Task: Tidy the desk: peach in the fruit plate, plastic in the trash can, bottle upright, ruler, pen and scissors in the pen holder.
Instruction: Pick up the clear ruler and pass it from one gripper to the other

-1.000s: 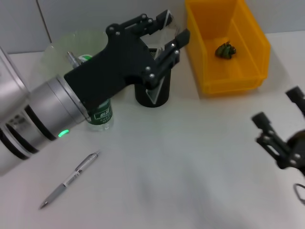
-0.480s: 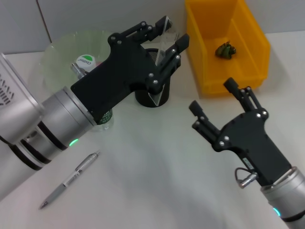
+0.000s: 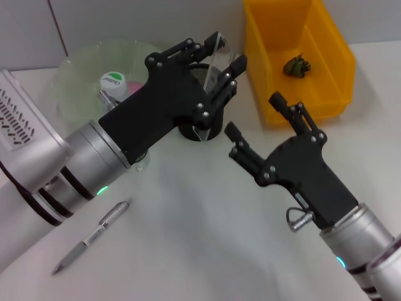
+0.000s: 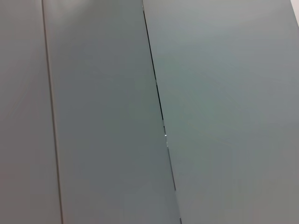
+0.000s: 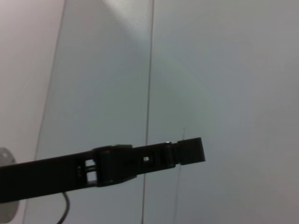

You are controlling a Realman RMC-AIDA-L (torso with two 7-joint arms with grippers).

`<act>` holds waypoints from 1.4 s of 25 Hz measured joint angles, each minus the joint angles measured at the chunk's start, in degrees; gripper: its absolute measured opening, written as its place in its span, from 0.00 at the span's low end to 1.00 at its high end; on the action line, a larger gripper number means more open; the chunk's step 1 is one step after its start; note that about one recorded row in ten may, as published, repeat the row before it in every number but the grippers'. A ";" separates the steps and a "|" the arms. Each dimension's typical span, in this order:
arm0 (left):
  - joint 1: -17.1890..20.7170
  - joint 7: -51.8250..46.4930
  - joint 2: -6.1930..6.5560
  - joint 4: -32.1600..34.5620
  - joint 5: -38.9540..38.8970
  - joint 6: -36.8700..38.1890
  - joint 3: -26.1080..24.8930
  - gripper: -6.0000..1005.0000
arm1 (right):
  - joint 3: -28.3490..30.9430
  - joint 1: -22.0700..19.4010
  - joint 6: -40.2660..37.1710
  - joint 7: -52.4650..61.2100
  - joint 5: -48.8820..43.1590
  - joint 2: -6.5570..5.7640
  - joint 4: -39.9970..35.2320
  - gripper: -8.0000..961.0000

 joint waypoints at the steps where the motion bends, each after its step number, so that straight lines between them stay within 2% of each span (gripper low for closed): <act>1: -0.06 0.16 0.00 -0.09 -0.05 -0.02 0.12 0.46 | 0.62 0.28 0.25 0.00 -0.04 0.00 0.23 0.88; 16: -0.62 1.81 0.00 -1.75 -0.67 0.35 0.23 0.48 | 1.66 4.09 4.21 -0.06 -0.17 0.00 2.85 0.84; 27: -0.56 3.34 0.00 -2.61 -2.26 0.66 0.79 0.49 | 3.40 4.21 5.20 -0.10 -1.26 0.00 4.26 0.81; 35: -0.66 3.41 0.00 -2.95 -2.28 0.76 0.65 0.50 | 3.83 4.86 7.02 -0.10 -2.53 0.00 4.76 0.46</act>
